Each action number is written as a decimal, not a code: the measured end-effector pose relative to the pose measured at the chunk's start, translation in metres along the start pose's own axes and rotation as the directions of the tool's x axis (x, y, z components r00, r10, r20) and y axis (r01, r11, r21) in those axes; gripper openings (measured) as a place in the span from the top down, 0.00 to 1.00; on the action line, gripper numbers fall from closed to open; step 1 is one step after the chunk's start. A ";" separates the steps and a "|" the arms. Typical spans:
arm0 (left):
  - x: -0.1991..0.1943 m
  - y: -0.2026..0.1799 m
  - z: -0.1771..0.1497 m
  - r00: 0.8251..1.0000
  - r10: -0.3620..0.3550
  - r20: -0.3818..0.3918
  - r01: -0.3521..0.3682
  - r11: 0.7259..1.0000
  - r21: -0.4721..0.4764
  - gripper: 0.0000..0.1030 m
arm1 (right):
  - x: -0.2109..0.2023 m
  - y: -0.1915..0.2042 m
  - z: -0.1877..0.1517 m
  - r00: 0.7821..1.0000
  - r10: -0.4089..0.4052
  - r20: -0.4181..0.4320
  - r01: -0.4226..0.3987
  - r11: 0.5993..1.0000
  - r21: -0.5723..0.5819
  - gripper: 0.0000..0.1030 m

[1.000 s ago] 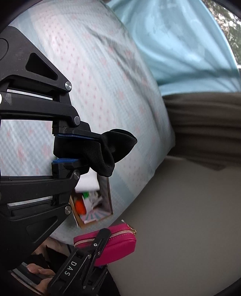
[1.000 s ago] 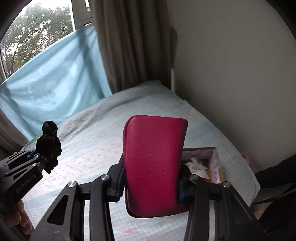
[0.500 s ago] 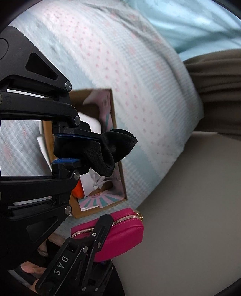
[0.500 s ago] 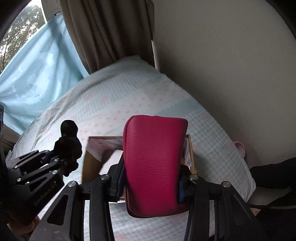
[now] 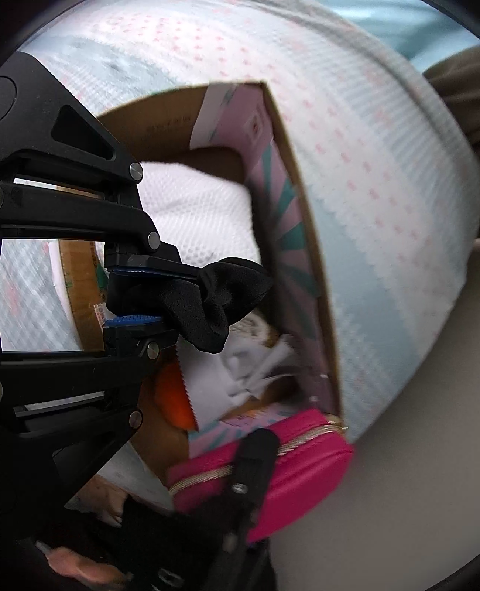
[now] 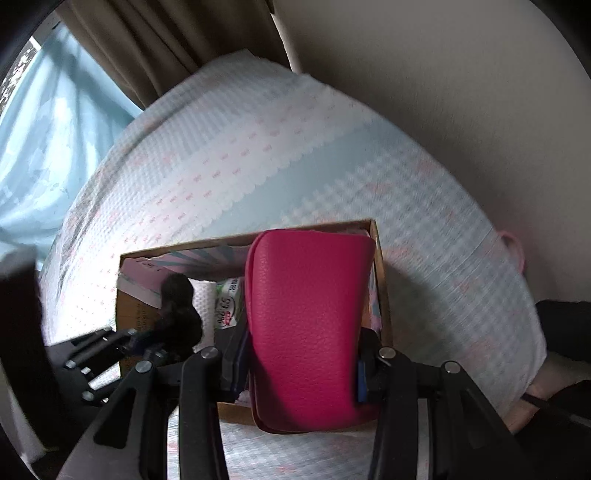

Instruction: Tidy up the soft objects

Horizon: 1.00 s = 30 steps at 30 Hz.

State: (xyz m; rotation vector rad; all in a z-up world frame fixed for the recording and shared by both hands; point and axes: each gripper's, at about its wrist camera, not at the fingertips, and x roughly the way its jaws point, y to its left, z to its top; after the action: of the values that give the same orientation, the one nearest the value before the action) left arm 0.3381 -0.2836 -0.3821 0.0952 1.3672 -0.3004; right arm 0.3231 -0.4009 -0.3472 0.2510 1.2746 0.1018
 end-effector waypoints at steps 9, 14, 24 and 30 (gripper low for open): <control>0.017 -0.006 0.000 0.998 0.015 -0.057 -0.012 0.998 0.053 0.71 | 0.035 -0.013 0.012 0.991 0.008 -0.131 0.003 0.997 0.081 0.60; -0.004 0.000 0.000 0.999 0.049 0.008 -0.050 0.997 0.062 0.00 | 0.034 -0.017 0.017 0.989 0.064 -0.133 -0.043 0.988 0.150 0.31; -0.034 0.021 -0.016 0.999 0.036 0.024 -0.037 0.999 0.031 0.00 | 0.005 -0.003 0.009 0.997 0.036 -0.066 -0.027 0.991 0.133 0.09; -0.091 0.028 -0.036 0.993 0.054 0.108 -0.058 0.998 0.032 0.00 | -0.042 0.019 -0.002 1.000 0.024 0.000 -0.024 0.994 0.110 0.09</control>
State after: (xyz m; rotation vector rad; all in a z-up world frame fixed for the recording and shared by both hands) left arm 0.2960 -0.2343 -0.3043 0.1440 1.2507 -0.2784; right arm 0.3102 -0.3908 -0.3041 0.3612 1.2804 0.0522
